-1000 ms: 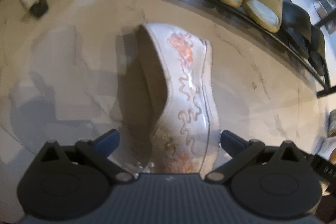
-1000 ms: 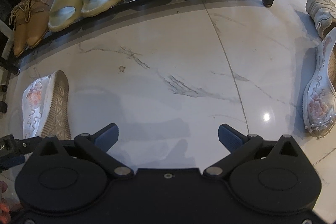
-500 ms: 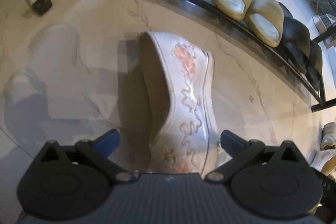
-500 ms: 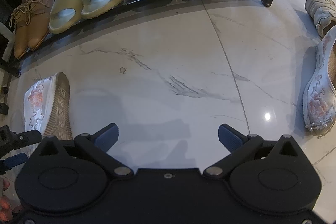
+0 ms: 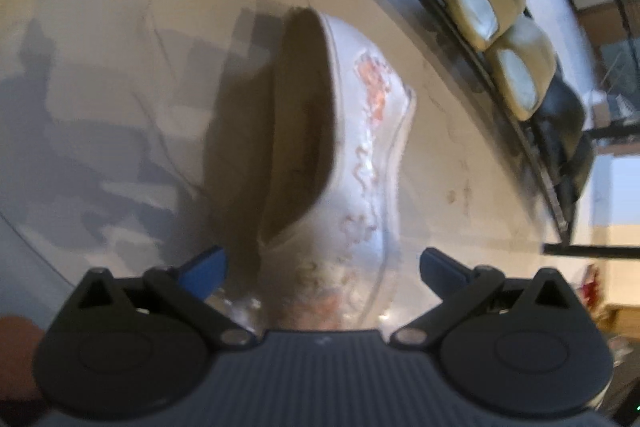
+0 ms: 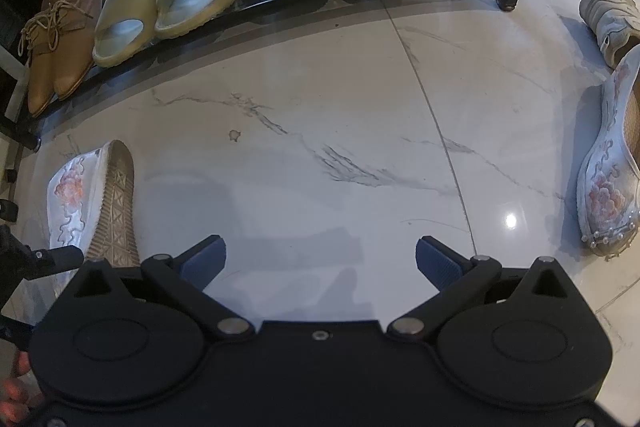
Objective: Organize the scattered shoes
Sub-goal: 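Lower the left gripper over the white embroidered wedge shoe, then close the left gripper on the white embroidered shoe's heel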
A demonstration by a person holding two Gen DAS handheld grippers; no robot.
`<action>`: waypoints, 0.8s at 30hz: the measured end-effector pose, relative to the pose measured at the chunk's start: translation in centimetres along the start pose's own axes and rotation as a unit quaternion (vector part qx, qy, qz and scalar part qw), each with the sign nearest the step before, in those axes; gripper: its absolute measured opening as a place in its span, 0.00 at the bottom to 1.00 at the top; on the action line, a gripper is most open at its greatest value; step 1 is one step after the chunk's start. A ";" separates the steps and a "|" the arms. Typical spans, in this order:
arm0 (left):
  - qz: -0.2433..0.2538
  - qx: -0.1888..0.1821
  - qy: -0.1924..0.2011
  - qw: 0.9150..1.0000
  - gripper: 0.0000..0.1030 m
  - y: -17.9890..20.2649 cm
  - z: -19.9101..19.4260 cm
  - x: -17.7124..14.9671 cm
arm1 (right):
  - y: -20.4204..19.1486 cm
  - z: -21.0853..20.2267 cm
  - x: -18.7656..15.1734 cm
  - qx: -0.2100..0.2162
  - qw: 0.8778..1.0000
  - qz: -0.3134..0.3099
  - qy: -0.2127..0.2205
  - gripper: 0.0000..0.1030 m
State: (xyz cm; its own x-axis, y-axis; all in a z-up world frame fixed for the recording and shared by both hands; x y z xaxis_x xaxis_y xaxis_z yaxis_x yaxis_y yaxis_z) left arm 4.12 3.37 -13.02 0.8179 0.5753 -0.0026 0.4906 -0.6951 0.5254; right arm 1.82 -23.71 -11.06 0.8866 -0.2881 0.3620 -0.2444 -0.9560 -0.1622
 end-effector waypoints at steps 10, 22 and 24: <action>-0.042 -0.006 -0.012 0.999 0.99 -0.7 0.7 -0.3 | 0.0 0.1 0.0 0.002 1.000 0.004 -0.003 1.00; -0.020 0.009 -0.003 1.000 0.82 -0.1 1.0 -0.5 | 0.2 0.1 -0.2 0.003 1.000 0.012 -0.007 1.00; -0.018 0.005 -0.005 1.000 0.79 0.1 1.0 -0.6 | 0.2 0.1 -0.2 0.003 1.000 0.013 -0.007 1.00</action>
State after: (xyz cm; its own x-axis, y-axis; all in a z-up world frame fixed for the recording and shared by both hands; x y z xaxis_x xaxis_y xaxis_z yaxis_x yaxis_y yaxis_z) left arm 4.01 2.54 -13.80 0.8026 0.5958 -0.0290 0.5225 -0.6788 0.5160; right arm 1.62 -23.85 -11.24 0.8855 -0.3121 0.3442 -0.2652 -0.9478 -0.1770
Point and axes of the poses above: each gripper's, at about its wrist camera, not at the fingertips, and z roughly the way its jaws point, y to its right, x to its top, the point moved 9 cm from there along z, roughly the way its jaws point, and after that the axes turned 2 degrees about -z, right-handed, at the moved point
